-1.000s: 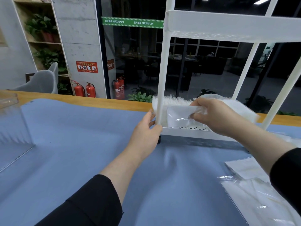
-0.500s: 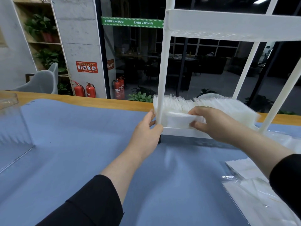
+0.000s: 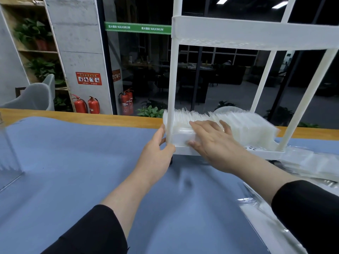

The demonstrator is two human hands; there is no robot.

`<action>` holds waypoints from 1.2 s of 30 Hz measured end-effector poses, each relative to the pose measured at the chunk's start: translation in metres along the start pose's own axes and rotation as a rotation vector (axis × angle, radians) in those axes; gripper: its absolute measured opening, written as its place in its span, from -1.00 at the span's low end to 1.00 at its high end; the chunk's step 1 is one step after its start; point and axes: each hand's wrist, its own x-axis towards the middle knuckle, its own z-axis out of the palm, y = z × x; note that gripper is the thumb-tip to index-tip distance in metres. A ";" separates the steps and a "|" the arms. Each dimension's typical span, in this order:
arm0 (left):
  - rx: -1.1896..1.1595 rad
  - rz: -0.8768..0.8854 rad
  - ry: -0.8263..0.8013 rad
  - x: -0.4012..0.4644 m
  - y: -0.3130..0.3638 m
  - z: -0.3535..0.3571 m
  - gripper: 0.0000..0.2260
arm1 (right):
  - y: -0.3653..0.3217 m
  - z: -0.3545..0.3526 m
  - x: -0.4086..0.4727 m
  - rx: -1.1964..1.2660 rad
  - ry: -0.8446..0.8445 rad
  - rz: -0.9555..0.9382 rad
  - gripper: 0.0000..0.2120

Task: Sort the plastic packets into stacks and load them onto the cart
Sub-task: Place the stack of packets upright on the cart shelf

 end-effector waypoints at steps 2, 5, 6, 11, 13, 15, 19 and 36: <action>-0.012 0.005 0.016 0.000 0.000 0.000 -0.43 | -0.002 -0.002 0.000 0.007 0.024 -0.001 -0.27; 0.029 0.014 0.112 -0.002 0.007 0.000 -0.46 | -0.002 -0.009 -0.006 0.070 0.148 -0.002 -0.26; 0.069 0.026 0.180 -0.003 0.009 0.000 -0.50 | -0.001 -0.011 -0.010 0.086 0.175 -0.005 -0.29; 0.176 0.344 0.591 -0.016 0.022 -0.002 -0.91 | 0.001 -0.026 -0.042 0.160 0.203 0.028 -0.36; 0.208 0.490 0.599 -0.026 0.027 0.004 -0.87 | 0.004 -0.035 -0.063 0.191 0.225 0.048 -0.41; 0.260 0.581 0.493 -0.041 0.033 0.015 -0.80 | 0.009 -0.046 -0.089 0.228 0.193 0.082 -0.51; 0.365 0.409 0.057 -0.070 0.052 0.053 -0.86 | 0.031 -0.068 -0.152 0.227 -0.125 0.183 -0.61; 0.800 0.169 -0.619 -0.142 0.052 0.121 -0.17 | 0.064 -0.066 -0.232 0.271 -0.451 0.252 -0.17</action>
